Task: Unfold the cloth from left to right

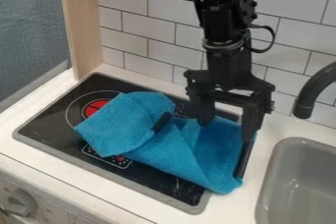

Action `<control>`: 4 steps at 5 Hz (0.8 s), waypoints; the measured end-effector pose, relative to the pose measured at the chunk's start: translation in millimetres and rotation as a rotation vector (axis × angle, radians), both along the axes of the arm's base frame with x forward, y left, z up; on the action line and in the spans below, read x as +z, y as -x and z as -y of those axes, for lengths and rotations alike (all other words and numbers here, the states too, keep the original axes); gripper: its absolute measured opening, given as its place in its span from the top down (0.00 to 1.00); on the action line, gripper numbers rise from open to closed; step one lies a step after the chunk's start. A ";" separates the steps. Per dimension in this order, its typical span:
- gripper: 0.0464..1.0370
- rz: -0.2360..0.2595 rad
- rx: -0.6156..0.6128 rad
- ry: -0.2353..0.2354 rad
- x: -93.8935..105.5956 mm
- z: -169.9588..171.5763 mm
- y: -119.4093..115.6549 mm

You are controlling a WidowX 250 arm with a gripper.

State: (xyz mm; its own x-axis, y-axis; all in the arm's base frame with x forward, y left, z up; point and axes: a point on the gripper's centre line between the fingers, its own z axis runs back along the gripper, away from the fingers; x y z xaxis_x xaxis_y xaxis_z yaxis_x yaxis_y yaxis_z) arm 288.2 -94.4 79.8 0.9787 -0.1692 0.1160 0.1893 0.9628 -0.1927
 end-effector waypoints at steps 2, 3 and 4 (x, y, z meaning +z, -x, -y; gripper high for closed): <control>0.04 -0.045 0.018 -0.011 -13.1 -10.8 7.2; 0.04 -0.042 0.049 -0.054 -16.0 -22.0 7.1; 0.04 0.002 0.107 -0.068 -1.9 -40.9 8.1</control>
State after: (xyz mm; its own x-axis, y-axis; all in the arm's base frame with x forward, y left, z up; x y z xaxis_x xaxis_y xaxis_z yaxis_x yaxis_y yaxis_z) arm 280.1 -53.5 77.9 0.9914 -0.0711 0.1096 0.0848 0.9884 -0.1262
